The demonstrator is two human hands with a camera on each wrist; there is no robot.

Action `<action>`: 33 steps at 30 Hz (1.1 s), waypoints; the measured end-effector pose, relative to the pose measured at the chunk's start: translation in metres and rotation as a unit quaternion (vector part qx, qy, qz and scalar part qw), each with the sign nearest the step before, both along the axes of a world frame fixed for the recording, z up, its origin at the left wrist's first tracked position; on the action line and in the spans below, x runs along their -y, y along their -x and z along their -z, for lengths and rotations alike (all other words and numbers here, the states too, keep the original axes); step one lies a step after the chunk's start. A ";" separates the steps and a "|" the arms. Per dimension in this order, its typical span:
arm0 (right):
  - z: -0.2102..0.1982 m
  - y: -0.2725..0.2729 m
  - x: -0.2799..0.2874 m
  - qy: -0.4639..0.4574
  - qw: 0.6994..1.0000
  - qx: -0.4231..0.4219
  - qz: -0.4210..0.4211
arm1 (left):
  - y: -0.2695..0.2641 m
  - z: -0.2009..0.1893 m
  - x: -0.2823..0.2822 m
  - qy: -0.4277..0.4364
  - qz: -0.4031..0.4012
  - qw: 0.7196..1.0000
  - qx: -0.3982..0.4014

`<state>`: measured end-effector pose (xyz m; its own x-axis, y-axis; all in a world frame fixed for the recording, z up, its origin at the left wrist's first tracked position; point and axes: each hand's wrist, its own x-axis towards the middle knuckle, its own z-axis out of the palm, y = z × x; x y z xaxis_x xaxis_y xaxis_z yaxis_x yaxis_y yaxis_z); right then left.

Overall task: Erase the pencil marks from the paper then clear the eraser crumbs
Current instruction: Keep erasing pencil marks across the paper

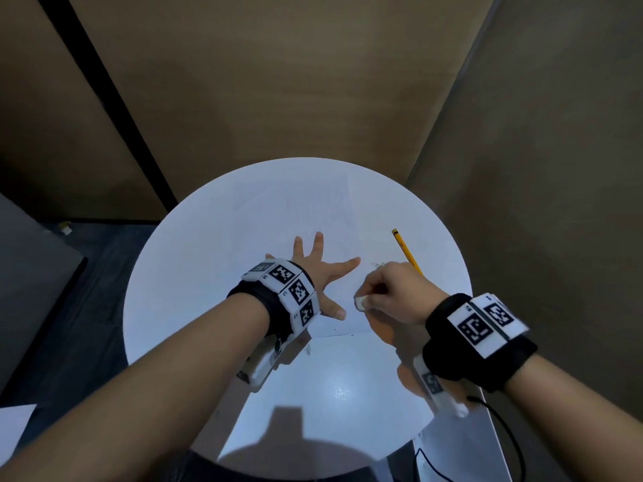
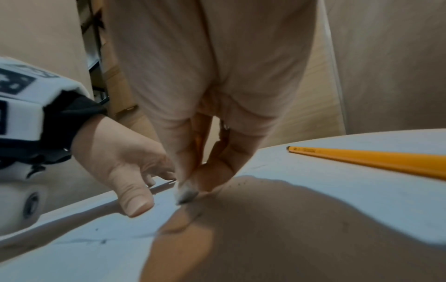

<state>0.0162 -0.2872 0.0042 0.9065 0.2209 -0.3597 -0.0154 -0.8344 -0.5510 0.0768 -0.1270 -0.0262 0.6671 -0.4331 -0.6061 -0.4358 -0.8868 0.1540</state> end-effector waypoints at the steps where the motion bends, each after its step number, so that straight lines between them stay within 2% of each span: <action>1: 0.001 0.001 0.000 -0.006 1.000 0.009 0.009 | 0.000 0.000 0.000 0.001 0.001 1.000 0.001; 6: -0.003 0.007 0.009 0.026 0.997 -0.055 -0.041 | 0.001 0.000 -0.002 0.007 0.000 1.000 0.002; 10: 0.001 0.000 0.003 -0.013 1.000 0.007 0.027 | 0.000 0.002 -0.001 0.002 0.001 1.000 0.006; 15: -0.003 0.014 0.010 0.017 0.998 -0.055 -0.016 | 0.001 -0.002 -0.001 0.003 0.003 1.000 0.002; 20: 0.000 0.005 0.003 0.001 0.999 0.007 0.050 | 0.002 -0.002 -0.001 0.002 0.003 1.000 0.003; 23: -0.003 0.012 0.009 0.023 0.999 -0.037 0.021 | 0.003 -0.002 -0.002 0.004 0.001 1.000 0.006; 25: -0.008 0.013 0.013 0.002 0.998 -0.056 0.028 | 0.003 -0.001 -0.002 0.006 0.001 1.000 0.009; 27: -0.008 0.007 0.011 -0.043 0.996 -0.025 0.075 | 0.002 0.001 -0.002 0.007 0.002 1.000 0.011; 29: -0.003 0.001 0.004 -0.040 0.995 0.013 0.093 | 0.003 0.001 -0.002 0.005 -0.002 1.000 0.010; 33: 0.006 0.009 0.000 0.003 0.999 0.012 0.034 | 0.003 0.001 -0.001 0.004 -0.004 1.000 0.010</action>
<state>0.0069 -0.2877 -0.0014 0.9276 0.1559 -0.3396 -0.0601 -0.8347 -0.5475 0.0741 -0.1258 -0.0276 0.6822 -0.4329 -0.5892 -0.4316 -0.8889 0.1535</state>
